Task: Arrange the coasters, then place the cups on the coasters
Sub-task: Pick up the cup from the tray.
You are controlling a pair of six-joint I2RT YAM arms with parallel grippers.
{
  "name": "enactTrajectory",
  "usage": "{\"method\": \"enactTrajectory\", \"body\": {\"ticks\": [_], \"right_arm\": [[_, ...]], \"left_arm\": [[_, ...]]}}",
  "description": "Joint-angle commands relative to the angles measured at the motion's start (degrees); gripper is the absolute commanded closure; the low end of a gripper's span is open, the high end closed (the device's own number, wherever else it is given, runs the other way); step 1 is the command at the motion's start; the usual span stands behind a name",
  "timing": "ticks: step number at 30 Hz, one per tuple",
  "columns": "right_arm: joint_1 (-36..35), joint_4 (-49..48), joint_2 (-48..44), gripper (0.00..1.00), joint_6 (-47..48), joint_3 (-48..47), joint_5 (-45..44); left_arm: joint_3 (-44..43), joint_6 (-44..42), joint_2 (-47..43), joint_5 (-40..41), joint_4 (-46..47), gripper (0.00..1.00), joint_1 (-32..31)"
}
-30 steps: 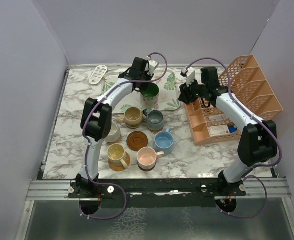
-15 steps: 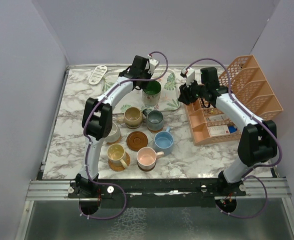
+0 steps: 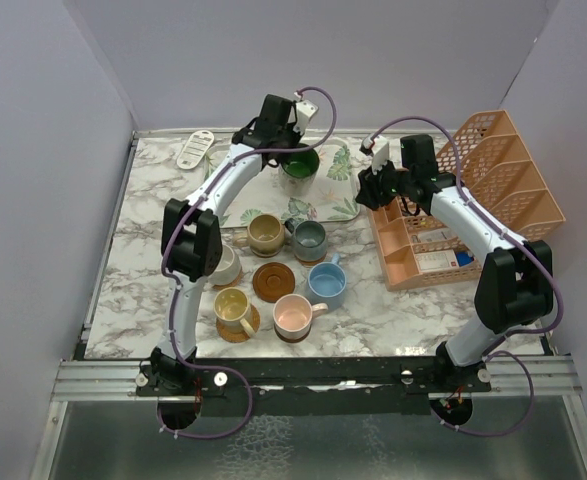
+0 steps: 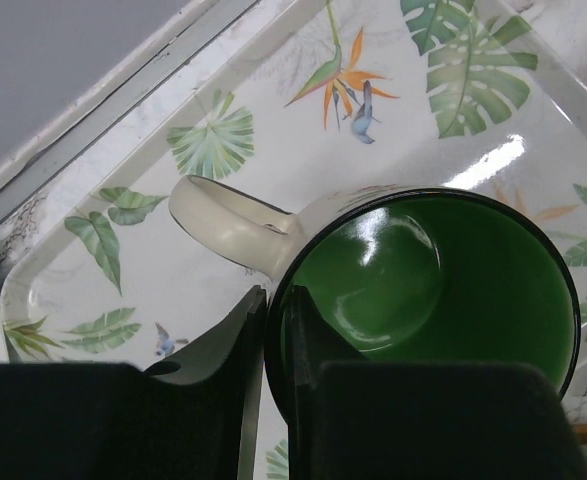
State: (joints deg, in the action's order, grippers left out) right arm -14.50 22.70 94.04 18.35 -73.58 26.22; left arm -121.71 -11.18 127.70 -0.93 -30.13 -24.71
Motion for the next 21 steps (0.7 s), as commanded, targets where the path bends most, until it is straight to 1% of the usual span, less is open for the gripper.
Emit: {"method": "enactTrajectory", "body": {"ticks": [1,5,9,15,21], "right_arm": [[0.36,-1.54,-2.82,0.56,0.09,0.34,0.42],[0.35,-1.86,-3.09,0.56,-0.86,0.32,-0.45],[0.35,-2.08,-3.33,0.56,-1.74,0.15,-1.38],[0.35,-2.47,-3.28,0.56,-3.63,-0.08,-3.00],[0.40,-2.75,-2.79,0.55,-4.55,-0.01,-4.47]], "left_arm": [[-4.49,-0.73,-10.06,-0.30,2.53,1.00,-0.01],[-2.44,-3.41,-15.05,-2.06,0.88,1.00,-0.05],[4.17,-5.55,-23.85,-5.37,0.57,1.00,-0.12],[12.78,-1.93,-34.70,-8.96,-2.39,1.00,-0.11],[22.30,0.12,-43.16,-14.69,-4.79,1.00,-0.10]]}}
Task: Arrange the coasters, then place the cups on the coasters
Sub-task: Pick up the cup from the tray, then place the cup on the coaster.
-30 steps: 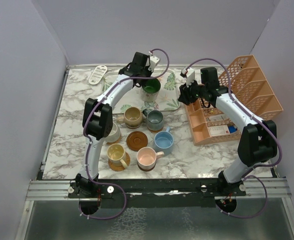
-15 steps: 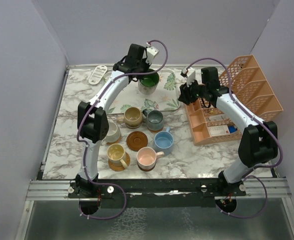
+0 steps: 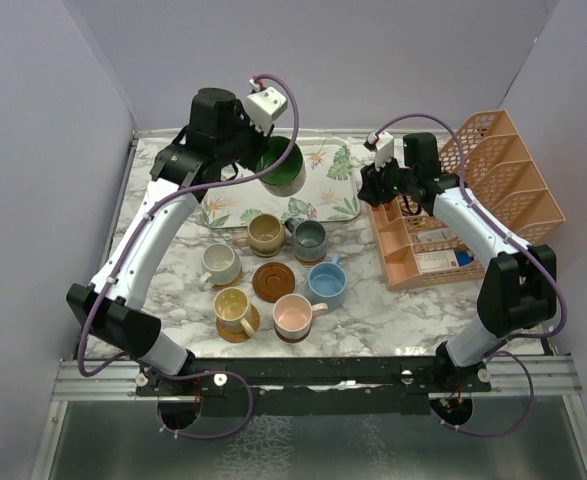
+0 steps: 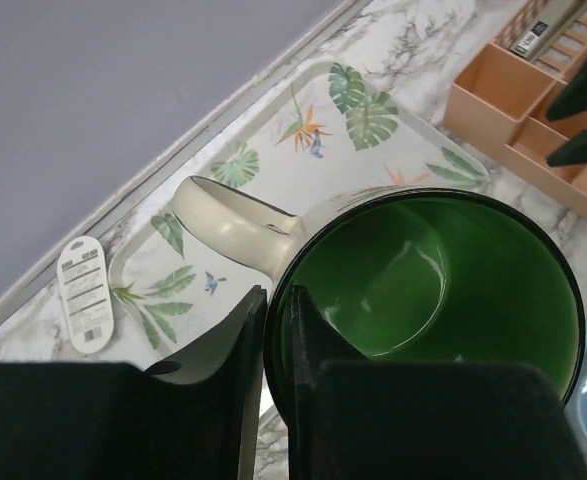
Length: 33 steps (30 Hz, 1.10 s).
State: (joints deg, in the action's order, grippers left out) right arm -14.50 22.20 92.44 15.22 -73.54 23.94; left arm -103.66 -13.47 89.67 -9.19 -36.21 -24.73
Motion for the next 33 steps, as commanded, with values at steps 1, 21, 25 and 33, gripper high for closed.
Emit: {"method": "enactTrajectory", "body": {"ticks": [1,21,25,33], "right_arm": [[0.36,-2.29,-1.15,0.55,-1.55,-0.01,-2.11],[2.28,-4.38,-1.15,0.44,-0.39,2.97,1.53],[2.29,-4.86,-1.15,0.43,-0.25,3.66,3.80],[2.29,-3.87,-1.26,0.43,1.64,3.52,6.46]], "left_arm": [[5.75,2.29,-6.40,-7.38,0.75,1.00,-0.06],[34.00,7.07,-24.11,-9.95,2.69,1.00,-0.18],[36.43,5.54,-26.31,-11.37,3.68,1.00,-0.96],[36.80,-14.79,-26.99,-20.27,-0.11,1.00,-1.56]]}}
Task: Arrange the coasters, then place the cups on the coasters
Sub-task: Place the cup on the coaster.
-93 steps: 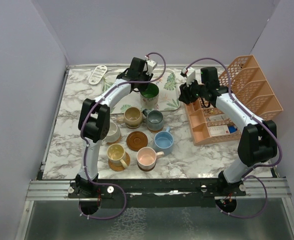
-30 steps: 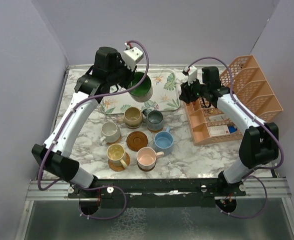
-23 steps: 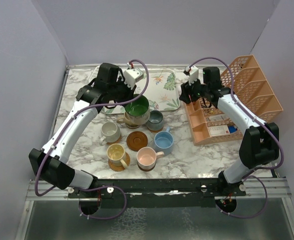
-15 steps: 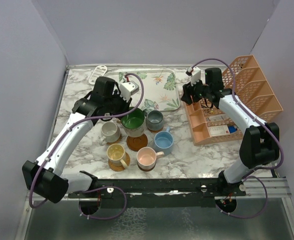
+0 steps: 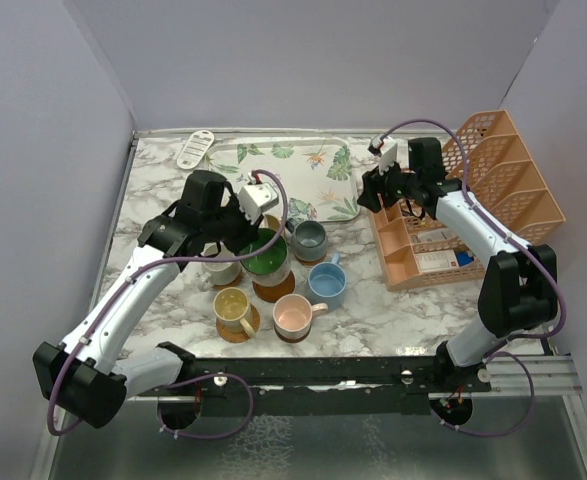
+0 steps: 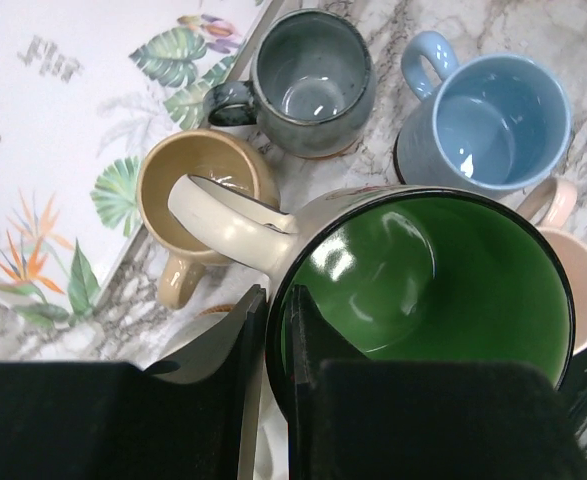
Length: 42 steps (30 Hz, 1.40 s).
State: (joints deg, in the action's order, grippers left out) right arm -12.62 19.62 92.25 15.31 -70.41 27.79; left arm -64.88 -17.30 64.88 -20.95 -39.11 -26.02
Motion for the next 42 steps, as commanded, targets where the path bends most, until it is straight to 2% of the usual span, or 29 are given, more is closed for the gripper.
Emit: {"method": "enactTrajectory", "body": {"ticks": [1,8,19,25,42], "right_arm": [[0.43,-1.40,-1.17,0.43,1.64,0.49,2.56],[0.49,-1.35,-1.32,0.43,1.57,0.94,4.67],[0.49,-0.64,-1.07,0.43,1.39,0.68,6.91],[0.49,-0.20,-0.60,0.43,1.56,0.45,7.21],[0.49,0.78,0.18,0.43,2.09,-0.06,7.81]], "left_arm": [[-2.85,-12.95,-1.28,-8.77,1.76,1.00,-0.26],[-9.88,-26.86,5.80,-13.51,-9.24,1.00,-0.26],[-14.28,-40.65,10.88,-21.23,-16.44,1.00,-0.26],[-16.91,-42.33,14.82,-21.60,-19.24,1.00,-0.26],[-15.46,-47.32,19.07,-21.95,-19.18,1.00,-0.26]]}}
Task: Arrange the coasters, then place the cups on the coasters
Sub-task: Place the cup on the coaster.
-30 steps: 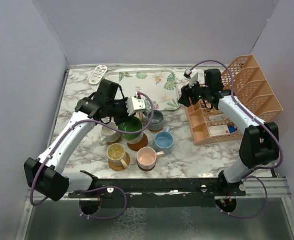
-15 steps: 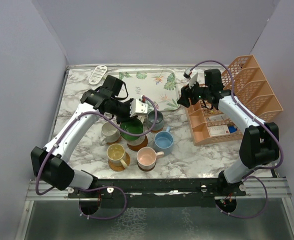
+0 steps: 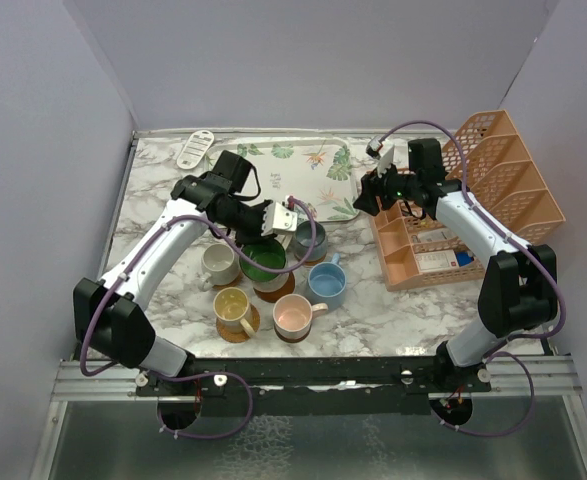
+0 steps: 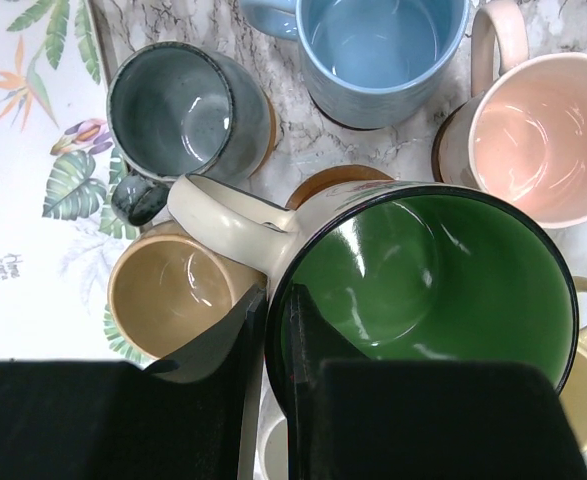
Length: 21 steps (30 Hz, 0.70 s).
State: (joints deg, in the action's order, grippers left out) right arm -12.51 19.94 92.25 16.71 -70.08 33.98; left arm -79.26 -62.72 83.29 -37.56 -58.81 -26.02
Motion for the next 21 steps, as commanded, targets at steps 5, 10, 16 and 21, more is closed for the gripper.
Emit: {"method": "enactTrajectory", "body": {"ticks": [5,10,16,21], "right_arm": [[0.38,0.44,-0.08,0.43,0.78,-0.38,1.53],[0.38,0.36,-0.13,0.43,0.99,-0.29,1.23],[0.41,0.30,0.08,0.43,0.88,-0.30,1.44],[0.43,0.34,0.12,0.43,0.95,-0.20,1.36]], "left_arm": [[-1.33,-1.58,2.27,-5.40,0.55,1.00,-0.26],[-0.86,-1.53,3.19,-6.32,0.62,1.00,-0.26],[0.04,-1.84,4.27,-6.83,0.89,1.00,-0.26],[0.37,-2.14,5.12,-6.30,1.13,1.00,-0.26]]}}
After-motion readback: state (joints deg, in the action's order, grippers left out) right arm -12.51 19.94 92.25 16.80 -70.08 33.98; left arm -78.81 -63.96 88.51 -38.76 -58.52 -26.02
